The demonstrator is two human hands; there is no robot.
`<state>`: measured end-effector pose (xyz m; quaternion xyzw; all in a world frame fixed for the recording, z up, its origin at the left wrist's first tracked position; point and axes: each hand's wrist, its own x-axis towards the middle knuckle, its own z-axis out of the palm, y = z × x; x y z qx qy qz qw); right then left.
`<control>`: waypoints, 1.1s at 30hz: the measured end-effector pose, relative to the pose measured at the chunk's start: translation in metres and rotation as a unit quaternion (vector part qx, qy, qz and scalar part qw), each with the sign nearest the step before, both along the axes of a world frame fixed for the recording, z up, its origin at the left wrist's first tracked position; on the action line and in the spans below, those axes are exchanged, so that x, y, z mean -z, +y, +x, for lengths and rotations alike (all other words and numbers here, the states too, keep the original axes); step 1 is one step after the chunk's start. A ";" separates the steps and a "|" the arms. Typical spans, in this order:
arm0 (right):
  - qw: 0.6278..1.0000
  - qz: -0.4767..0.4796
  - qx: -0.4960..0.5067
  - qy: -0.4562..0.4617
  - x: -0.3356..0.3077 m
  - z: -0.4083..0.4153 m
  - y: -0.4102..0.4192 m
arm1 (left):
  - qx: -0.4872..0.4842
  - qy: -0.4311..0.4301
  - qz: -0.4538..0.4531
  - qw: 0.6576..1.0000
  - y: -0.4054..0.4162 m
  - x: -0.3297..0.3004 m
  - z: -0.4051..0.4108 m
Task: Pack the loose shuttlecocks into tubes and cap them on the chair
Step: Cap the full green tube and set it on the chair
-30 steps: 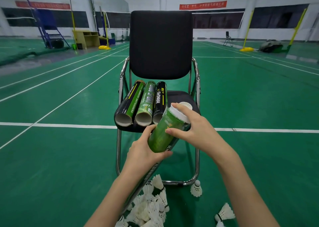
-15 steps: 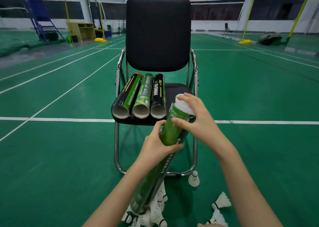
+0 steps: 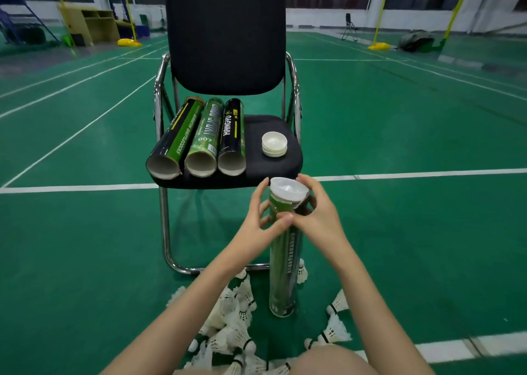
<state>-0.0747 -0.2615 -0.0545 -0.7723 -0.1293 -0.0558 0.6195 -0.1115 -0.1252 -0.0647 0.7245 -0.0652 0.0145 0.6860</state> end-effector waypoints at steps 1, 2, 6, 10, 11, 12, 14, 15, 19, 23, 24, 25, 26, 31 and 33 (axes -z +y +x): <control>1.000 -0.008 -0.009 -0.006 0.005 0.000 0.001 | -0.015 -0.004 -0.012 1.000 -0.001 -0.002 0.000; 1.000 -0.021 -0.017 -0.012 0.009 -0.001 0.002 | -0.031 -0.007 -0.018 0.999 -0.002 -0.002 0.001; 0.999 -0.031 -0.026 -0.023 0.025 -0.003 0.004 | -0.059 -0.008 -0.001 0.998 -0.005 0.001 0.006; 0.999 -0.012 -0.016 0.040 0.046 -0.003 0.000 | -0.059 0.041 -0.006 0.997 -0.005 0.015 0.009; 0.998 -0.002 -0.017 0.055 0.052 -0.005 -0.001 | -0.057 0.047 -0.003 0.997 -0.006 0.018 0.009; 0.998 0.013 -0.017 0.067 0.057 -0.006 -0.001 | -0.055 0.051 -0.001 0.997 -0.006 0.022 0.009; 0.995 0.041 -0.026 0.082 0.061 -0.008 -0.004 | -0.049 0.052 0.006 0.997 -0.006 0.028 0.008; 0.994 0.050 -0.039 0.086 0.060 -0.009 -0.005 | -0.046 0.051 0.009 0.998 -0.006 0.030 0.008; 0.987 0.070 -0.102 0.105 0.055 -0.011 -0.012 | -0.041 0.038 0.026 0.998 -0.004 0.032 0.005; 0.985 0.096 -0.103 0.102 0.051 -0.013 -0.010 | -0.042 0.024 0.031 0.998 0.000 0.033 -0.001; 0.985 0.101 -0.102 0.100 0.051 -0.014 -0.009 | -0.038 0.020 0.034 0.998 0.001 0.034 -0.002; 0.985 0.104 -0.101 0.100 0.051 -0.014 -0.009 | -0.034 0.017 0.036 0.999 0.002 0.036 -0.003; 0.984 0.106 -0.101 0.100 0.052 -0.015 -0.009 | -0.030 0.017 0.036 0.999 0.003 0.037 -0.004; 0.984 0.106 -0.104 0.096 0.049 -0.023 -0.010 | -0.016 0.027 0.062 0.998 0.007 0.038 -0.006; 0.986 0.091 -0.103 0.092 0.048 -0.026 -0.009 | -0.014 0.027 0.087 0.996 0.007 0.037 -0.006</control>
